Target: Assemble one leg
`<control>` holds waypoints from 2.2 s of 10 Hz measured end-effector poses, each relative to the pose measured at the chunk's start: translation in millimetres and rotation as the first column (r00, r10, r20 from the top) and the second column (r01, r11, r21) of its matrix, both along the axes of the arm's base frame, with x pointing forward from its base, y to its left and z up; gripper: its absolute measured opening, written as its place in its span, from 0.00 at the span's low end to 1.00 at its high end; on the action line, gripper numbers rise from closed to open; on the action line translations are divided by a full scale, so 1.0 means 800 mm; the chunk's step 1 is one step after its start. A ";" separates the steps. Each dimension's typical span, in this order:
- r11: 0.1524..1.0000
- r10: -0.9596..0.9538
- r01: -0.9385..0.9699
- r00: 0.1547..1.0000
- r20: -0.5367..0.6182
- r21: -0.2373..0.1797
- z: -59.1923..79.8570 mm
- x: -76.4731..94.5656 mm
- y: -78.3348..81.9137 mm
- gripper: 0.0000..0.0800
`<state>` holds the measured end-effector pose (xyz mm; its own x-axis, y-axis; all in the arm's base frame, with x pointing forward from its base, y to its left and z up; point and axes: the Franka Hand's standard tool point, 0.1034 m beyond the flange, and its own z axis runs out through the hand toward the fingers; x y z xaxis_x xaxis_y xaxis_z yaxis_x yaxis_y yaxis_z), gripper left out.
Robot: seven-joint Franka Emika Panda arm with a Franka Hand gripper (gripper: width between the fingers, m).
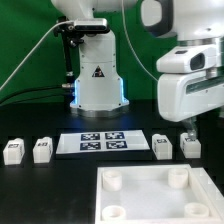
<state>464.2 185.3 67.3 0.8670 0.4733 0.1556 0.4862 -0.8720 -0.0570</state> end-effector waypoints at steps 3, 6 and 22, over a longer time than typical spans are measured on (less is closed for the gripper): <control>0.959 -0.279 0.281 0.959 -0.055 0.035 -0.005 -0.005 0.000 0.81; 0.917 -0.393 0.398 0.914 -0.104 0.031 -0.016 -0.028 0.004 0.81; 0.910 -0.408 0.147 0.499 -0.765 -0.389 -0.054 -0.088 0.011 0.81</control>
Offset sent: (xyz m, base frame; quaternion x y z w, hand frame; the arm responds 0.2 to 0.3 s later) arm -0.0426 -0.0072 -0.0439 -0.0250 -0.0060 0.3290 0.9440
